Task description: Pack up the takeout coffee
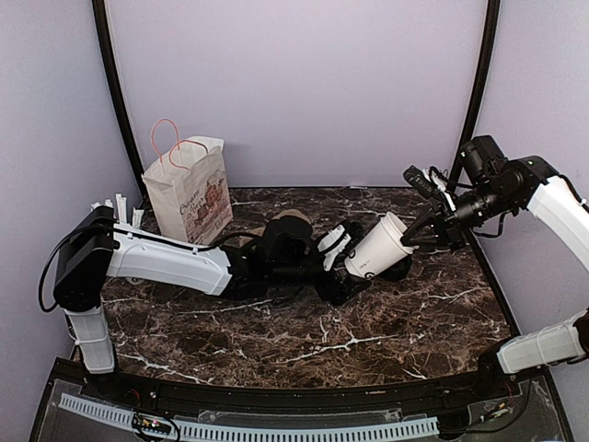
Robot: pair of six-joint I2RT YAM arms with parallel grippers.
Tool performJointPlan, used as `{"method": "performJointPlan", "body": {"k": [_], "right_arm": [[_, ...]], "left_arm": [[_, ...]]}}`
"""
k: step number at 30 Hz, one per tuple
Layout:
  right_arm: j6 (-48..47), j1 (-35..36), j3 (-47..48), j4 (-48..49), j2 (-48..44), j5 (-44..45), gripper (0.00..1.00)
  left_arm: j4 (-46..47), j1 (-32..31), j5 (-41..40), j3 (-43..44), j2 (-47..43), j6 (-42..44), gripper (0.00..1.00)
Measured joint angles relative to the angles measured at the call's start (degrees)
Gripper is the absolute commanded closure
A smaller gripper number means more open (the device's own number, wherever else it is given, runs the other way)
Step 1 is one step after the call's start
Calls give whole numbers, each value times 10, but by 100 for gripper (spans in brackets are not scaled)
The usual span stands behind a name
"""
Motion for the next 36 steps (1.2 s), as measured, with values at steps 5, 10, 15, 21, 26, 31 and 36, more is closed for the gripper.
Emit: {"method": "performJointPlan", "body": {"k": [5, 10, 15, 21, 26, 31, 36], "right_arm": [[0, 0, 0, 0, 5, 0, 100], [0, 0, 0, 0, 11, 0, 100], [0, 0, 0, 1, 16, 0, 100], [1, -3, 0, 2, 22, 2, 100], [6, -7, 17, -3, 29, 18, 100], [7, -12, 54, -22, 40, 37, 100], [4, -33, 97, -35, 43, 60, 100]], "left_arm": [[0, 0, -4, 0, 3, 12, 16], [0, 0, -5, 0, 5, 25, 19], [0, -1, -5, 0, 6, 38, 26], [1, -3, -4, -1, 9, 41, 31], [25, -3, -5, -13, 9, 27, 33], [92, -3, -5, -42, 7, 13, 36], [81, 1, -9, -98, 5, 11, 39]]}}
